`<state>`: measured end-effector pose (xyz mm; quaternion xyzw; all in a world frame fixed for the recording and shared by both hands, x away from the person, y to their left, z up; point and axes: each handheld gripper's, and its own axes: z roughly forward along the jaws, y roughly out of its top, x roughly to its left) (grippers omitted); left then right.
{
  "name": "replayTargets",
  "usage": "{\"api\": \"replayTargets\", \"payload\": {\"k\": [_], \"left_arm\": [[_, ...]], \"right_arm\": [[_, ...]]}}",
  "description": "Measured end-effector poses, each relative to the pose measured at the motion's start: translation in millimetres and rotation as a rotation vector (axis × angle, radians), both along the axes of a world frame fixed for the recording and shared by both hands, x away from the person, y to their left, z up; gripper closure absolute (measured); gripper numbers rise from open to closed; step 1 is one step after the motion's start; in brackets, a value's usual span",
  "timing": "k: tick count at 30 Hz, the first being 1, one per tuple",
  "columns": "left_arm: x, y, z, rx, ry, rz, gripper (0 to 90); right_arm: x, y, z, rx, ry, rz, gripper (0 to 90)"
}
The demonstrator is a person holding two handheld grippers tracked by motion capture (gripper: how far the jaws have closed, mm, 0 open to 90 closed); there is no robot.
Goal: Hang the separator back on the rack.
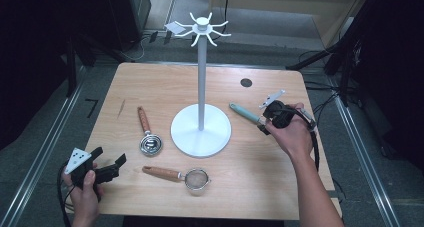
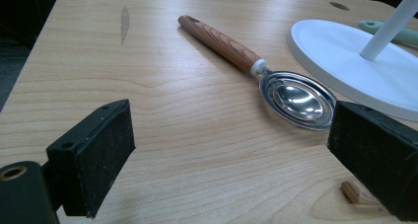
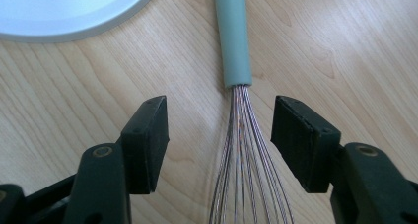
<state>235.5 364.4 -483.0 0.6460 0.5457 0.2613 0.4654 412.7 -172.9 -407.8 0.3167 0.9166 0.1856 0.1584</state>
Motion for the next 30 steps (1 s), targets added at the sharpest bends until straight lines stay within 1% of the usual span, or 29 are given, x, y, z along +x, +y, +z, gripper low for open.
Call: {"api": "replayTargets", "payload": {"k": [2,3,6,7,8,9,10,11,12,13,16,19,21,23,25,26,27,28,29,30], "left_arm": [[0.0,-0.2,-0.1,0.001,-0.002,0.0,4.0],[0.0,-0.2,0.0,0.0,-0.001,0.001,4.0],[0.2,0.1,-0.1,-0.003,0.0,0.001,4.0],[0.2,0.1,-0.1,-0.002,0.0,0.001,4.0],[0.2,0.0,0.0,0.0,0.001,0.0,4.0],[0.2,0.1,0.0,0.001,0.0,-0.003,4.0],[-0.1,-0.1,-0.1,0.0,-0.002,-0.002,4.0],[-0.1,-0.1,-0.1,0.0,-0.002,-0.002,4.0],[-0.1,0.2,-0.1,-0.003,-0.002,-0.003,4.0],[-0.1,0.2,-0.1,-0.003,-0.002,-0.003,4.0],[-0.2,0.3,-0.1,-0.007,-0.003,-0.001,4.0],[-0.1,0.3,-0.1,-0.005,-0.003,-0.002,4.0],[-0.2,0.5,-0.1,-0.007,-0.004,-0.004,4.0],[0.2,0.5,-0.2,-0.009,-0.003,-0.003,4.0],[0.2,0.4,-0.2,-0.007,-0.001,-0.004,4.0],[0.2,0.3,-0.1,-0.005,-0.001,-0.003,4.0],[0.2,0.3,-0.1,-0.005,-0.001,-0.004,4.0],[0.2,0.4,-0.2,-0.008,-0.003,-0.006,4.0],[0.2,0.4,-0.2,-0.008,-0.003,-0.006,4.0],[0.1,0.7,-0.2,-0.008,-0.002,-0.006,4.0]], "right_arm": [[2.1,0.4,-0.4,0.001,0.002,0.004,41.8],[5.5,0.9,-0.6,-0.006,0.007,0.005,42.0],[12.9,2.1,0.6,-0.003,0.026,0.0,44.7],[15.1,2.4,0.9,0.001,0.037,-0.005,46.0],[20.0,3.0,1.2,0.001,0.066,0.005,51.6],[20.0,3.0,1.2,0.001,0.066,0.005,51.6],[25.6,5.7,0.0,-0.007,0.088,0.009,52.6],[25.6,5.7,0.0,-0.007,0.088,0.009,52.6],[32.0,9.8,-2.5,-0.029,0.105,0.017,53.4],[32.0,9.8,-2.5,-0.029,0.105,0.017,53.4],[39.3,15.7,-6.2,-0.048,0.128,0.023,55.8],[45.3,21.0,-10.5,-0.054,0.151,0.026,62.6],[48.7,24.8,-14.0,-0.072,0.166,0.028,66.4],[52.9,28.1,-17.6,-0.089,0.169,0.034,68.5],[55.1,30.6,-19.4,-0.107,0.17,0.024,69.0],[58.7,32.4,-21.2,-0.142,0.152,0.027,69.6],[58.7,32.4,-21.2,-0.142,0.152,0.027,69.6],[60.5,34.0,-22.8,-0.157,0.136,0.014,71.9],[61.0,34.8,-23.3,-0.164,0.125,0.014,73.0],[62.0,35.3,-24.1,-0.171,0.127,0.014,73.0]]}}
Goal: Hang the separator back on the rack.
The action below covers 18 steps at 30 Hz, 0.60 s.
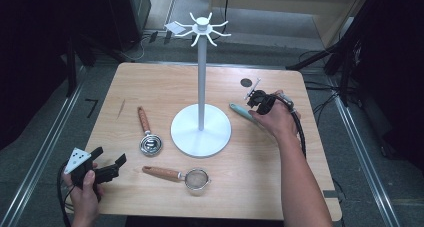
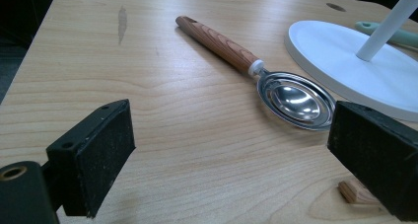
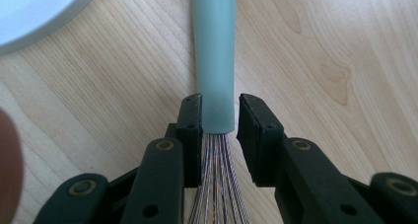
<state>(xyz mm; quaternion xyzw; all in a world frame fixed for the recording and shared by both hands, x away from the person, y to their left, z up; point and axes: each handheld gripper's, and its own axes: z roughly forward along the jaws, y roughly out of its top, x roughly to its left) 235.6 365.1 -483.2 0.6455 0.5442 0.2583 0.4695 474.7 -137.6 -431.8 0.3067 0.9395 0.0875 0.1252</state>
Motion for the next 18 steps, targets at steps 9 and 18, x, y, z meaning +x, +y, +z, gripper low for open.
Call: {"api": "replayTargets", "payload": {"k": [9,18], "left_arm": [[0.1,-0.1,-0.1,-0.002,0.0,0.001,4.0],[0.1,0.3,-0.1,-0.004,0.0,0.0,4.0]], "right_arm": [[7.8,4.3,-11.8,-0.018,0.048,-0.008,71.7],[18.8,9.9,-19.9,-0.049,0.128,0.003,69.9]]}}
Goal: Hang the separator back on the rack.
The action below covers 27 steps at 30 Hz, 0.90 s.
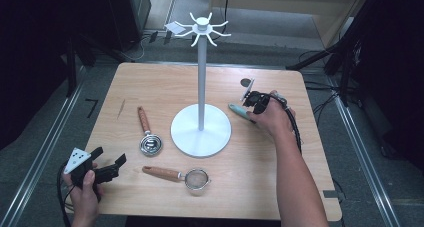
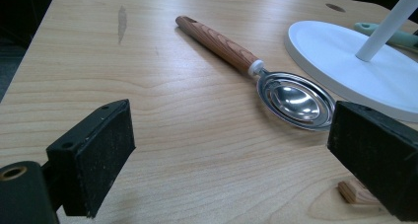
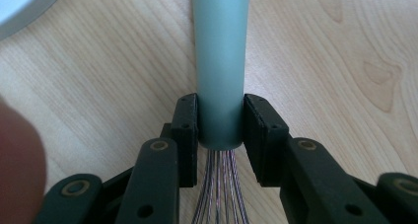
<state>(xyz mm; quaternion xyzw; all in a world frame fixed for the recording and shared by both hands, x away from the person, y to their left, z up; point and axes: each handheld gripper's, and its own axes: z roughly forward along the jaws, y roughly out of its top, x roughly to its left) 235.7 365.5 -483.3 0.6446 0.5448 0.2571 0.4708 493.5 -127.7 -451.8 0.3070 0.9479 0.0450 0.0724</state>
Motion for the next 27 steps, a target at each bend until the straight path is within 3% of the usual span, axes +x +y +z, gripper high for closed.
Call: {"api": "replayTargets", "payload": {"k": [3,6,13,16,19,27], "left_arm": [[0.0,-0.1,0.1,0.002,0.001,0.002,4.0],[0.1,-0.2,0.1,-0.001,0.001,0.0,4.0],[0.1,0.1,0.0,-0.001,0.003,0.004,4.0],[0.2,0.0,0.0,-0.002,0.003,0.006,4.0],[0.2,0.3,0.0,-0.004,0.003,0.006,4.0],[0.3,0.7,0.1,-0.005,0.006,0.004,4.1]], "right_arm": [[2.1,1.0,-0.1,-0.007,0.016,0.015,69.9],[4.3,0.5,-2.1,0.009,0.034,-0.005,69.8],[7.7,2.6,-8.4,-0.019,0.075,-0.006,70.2],[9.1,6.5,-8.7,-0.052,0.123,-0.003,69.9],[11.0,7.3,-8.8,-0.06,0.138,-0.015,69.6],[9.1,4.8,-8.8,-0.04,0.124,-0.011,70.4]]}}
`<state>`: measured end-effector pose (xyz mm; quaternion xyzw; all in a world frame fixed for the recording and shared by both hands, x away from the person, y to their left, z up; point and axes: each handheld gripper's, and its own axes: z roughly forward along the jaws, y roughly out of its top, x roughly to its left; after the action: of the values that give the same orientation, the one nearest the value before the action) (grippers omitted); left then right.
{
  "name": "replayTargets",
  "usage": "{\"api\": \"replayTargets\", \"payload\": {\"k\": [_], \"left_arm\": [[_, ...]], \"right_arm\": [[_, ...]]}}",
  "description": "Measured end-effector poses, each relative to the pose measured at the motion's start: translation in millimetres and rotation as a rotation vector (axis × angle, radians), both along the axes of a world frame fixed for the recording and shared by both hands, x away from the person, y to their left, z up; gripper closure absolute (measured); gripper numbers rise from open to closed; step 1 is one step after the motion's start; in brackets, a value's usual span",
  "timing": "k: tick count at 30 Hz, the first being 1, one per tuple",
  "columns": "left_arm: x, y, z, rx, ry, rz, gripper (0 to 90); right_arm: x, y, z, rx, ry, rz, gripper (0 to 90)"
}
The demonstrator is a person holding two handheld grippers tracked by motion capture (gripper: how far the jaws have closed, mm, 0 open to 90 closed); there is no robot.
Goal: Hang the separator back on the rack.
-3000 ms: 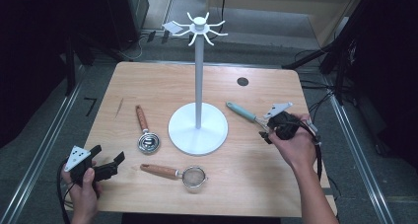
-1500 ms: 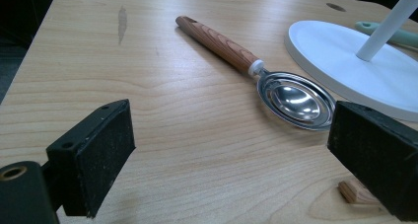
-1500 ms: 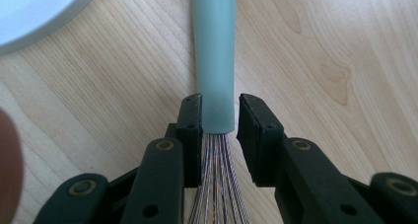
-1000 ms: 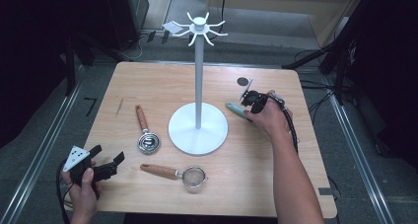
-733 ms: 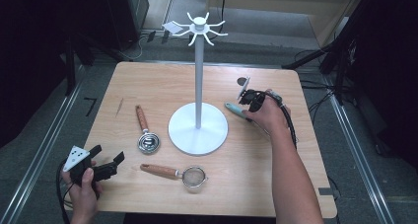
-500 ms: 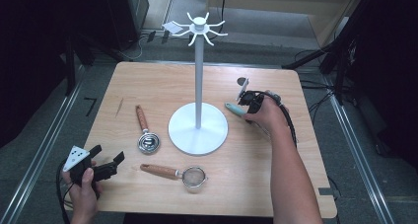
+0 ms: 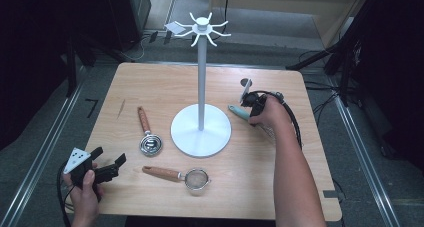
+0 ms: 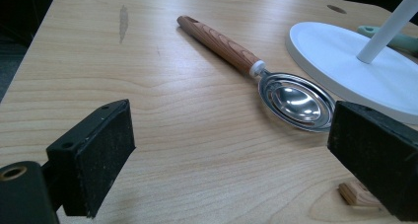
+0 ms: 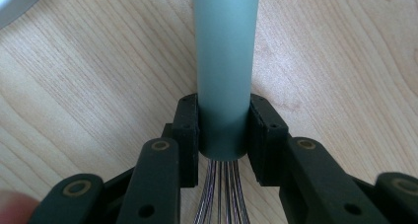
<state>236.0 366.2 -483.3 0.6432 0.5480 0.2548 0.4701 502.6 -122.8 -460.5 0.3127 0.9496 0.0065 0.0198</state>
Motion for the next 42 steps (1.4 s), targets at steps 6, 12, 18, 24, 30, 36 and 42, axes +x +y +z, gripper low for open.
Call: {"api": "replayTargets", "payload": {"k": [6,12,18,24,30,36,42], "left_arm": [[0.0,-0.4,0.1,0.004,0.001,0.003,4.1],[-0.1,-0.4,-0.1,0.002,-0.002,0.005,4.1],[-0.1,-0.2,0.0,0.002,-0.001,0.004,4.0],[-0.2,-0.2,0.0,0.003,-0.002,0.004,4.0],[-0.2,-0.6,-0.1,0.003,-0.004,0.006,4.1],[-0.1,-0.6,0.0,0.005,-0.003,0.006,4.1],[-0.2,-0.6,-0.1,0.005,-0.003,0.007,4.1]], "right_arm": [[-2.5,-0.2,0.5,-0.002,-0.008,-0.021,70.8],[-7.3,-3.0,0.6,0.012,-0.032,-0.054,70.9],[-13.5,-15.8,15.4,0.106,-0.076,-0.122,71.0],[-26.4,-30.8,35.6,0.239,-0.153,-0.17,71.0],[-46.3,-40.5,53.4,0.386,-0.243,-0.171,70.9],[-62.9,-43.8,70.5,0.529,-0.334,-0.179,70.9],[-83.2,-40.0,90.7,0.664,-0.442,-0.169,70.9]]}}
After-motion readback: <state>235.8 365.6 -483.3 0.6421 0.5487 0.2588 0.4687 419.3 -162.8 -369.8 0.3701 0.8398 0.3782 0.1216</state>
